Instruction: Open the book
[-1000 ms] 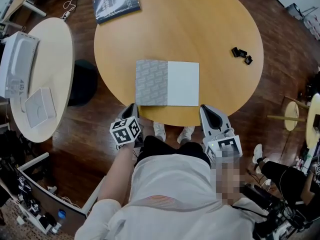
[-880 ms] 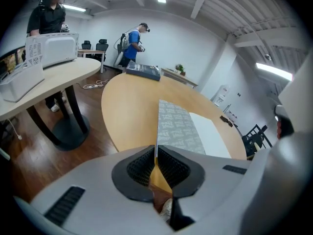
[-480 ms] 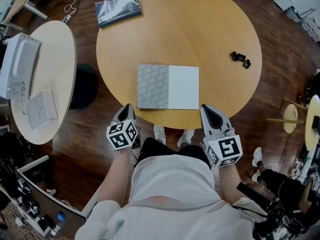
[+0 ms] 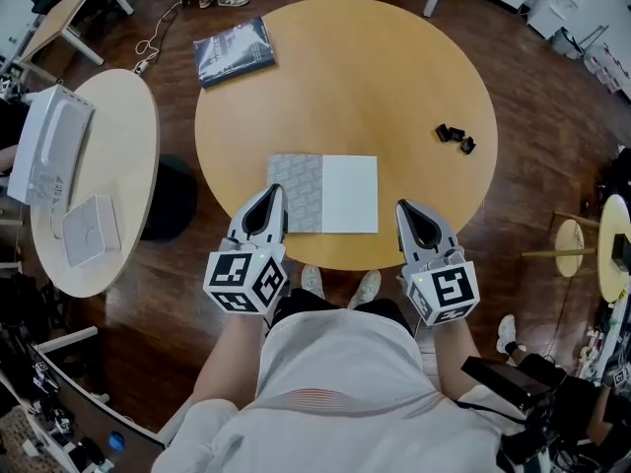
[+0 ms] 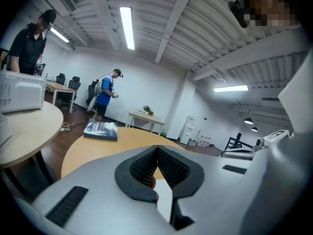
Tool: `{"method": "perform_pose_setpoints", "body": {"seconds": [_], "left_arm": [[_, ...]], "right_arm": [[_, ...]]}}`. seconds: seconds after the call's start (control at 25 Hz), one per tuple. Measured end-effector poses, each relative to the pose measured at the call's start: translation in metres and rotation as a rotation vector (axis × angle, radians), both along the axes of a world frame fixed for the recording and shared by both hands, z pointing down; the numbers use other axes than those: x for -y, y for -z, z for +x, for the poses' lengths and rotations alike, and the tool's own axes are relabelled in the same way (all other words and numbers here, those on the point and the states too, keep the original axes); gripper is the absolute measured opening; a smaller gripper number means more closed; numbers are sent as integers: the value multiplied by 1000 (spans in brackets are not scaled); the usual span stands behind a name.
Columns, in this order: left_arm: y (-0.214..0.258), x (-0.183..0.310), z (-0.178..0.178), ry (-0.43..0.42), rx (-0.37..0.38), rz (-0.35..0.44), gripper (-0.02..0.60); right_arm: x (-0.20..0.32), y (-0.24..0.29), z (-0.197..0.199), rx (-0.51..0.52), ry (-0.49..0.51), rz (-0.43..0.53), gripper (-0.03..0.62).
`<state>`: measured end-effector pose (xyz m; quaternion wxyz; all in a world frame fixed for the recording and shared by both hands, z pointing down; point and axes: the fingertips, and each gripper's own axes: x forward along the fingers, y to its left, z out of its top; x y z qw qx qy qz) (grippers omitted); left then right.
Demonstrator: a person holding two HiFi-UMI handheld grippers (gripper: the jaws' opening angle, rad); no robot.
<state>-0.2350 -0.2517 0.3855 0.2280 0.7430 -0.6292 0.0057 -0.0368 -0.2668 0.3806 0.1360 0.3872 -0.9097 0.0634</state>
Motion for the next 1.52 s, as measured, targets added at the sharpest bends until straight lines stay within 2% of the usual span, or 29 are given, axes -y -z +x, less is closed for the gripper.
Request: {"method": "perform_pose_setpoints", "body": {"seconds": [0.2, 0.32, 0.48, 0.64, 1.52], "left_arm": [[45, 6, 37, -86, 139, 112, 12], [59, 8, 56, -118, 175, 152, 12], [72, 10, 71, -131, 168, 182, 12], [76, 9, 72, -122, 169, 183, 12], [77, 3, 75, -120, 159, 172, 12]], "right_arm": [[16, 28, 25, 59, -26, 31, -5], [21, 43, 40, 81, -45, 51, -5], [23, 56, 57, 87, -60, 83, -5], [22, 63, 65, 105, -67, 98, -5], [18, 69, 74, 98, -70, 123, -5]]}}
